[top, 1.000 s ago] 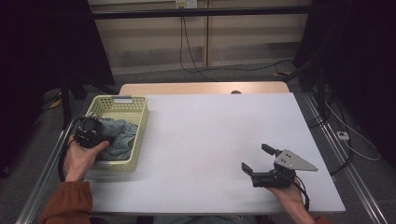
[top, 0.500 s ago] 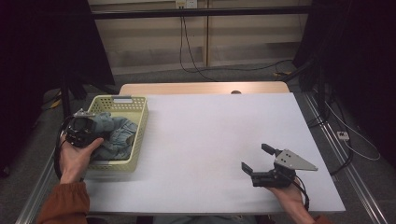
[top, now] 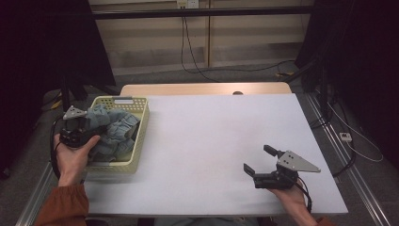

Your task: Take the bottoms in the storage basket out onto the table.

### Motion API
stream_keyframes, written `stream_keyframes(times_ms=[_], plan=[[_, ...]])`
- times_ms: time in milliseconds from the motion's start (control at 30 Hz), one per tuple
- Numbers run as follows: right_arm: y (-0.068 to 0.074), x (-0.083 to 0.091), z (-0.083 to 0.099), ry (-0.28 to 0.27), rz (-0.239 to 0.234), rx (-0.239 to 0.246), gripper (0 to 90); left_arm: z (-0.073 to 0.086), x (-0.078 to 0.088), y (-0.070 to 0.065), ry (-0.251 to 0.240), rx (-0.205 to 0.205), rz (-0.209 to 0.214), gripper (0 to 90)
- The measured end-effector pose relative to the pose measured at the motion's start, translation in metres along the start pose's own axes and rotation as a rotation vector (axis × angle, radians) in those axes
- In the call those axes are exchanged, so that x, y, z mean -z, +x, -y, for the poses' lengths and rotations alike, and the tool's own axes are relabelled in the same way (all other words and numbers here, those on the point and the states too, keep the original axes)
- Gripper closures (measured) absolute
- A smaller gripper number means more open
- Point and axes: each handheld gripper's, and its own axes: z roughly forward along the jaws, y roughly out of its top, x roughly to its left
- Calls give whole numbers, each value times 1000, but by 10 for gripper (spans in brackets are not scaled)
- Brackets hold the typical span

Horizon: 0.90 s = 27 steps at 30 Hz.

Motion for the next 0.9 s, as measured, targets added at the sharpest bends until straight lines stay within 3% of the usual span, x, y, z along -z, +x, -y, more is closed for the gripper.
stream_keyframes(times_ms=[400, 900], plan=[[0, 0, 0, 0, -1, 0, 8, -2, 14, 0, -106, 22, -40, 726], [0, 0, 0, -1, -2, -1, 8, -6, 32, -4, -220, 7, -62, 723]])
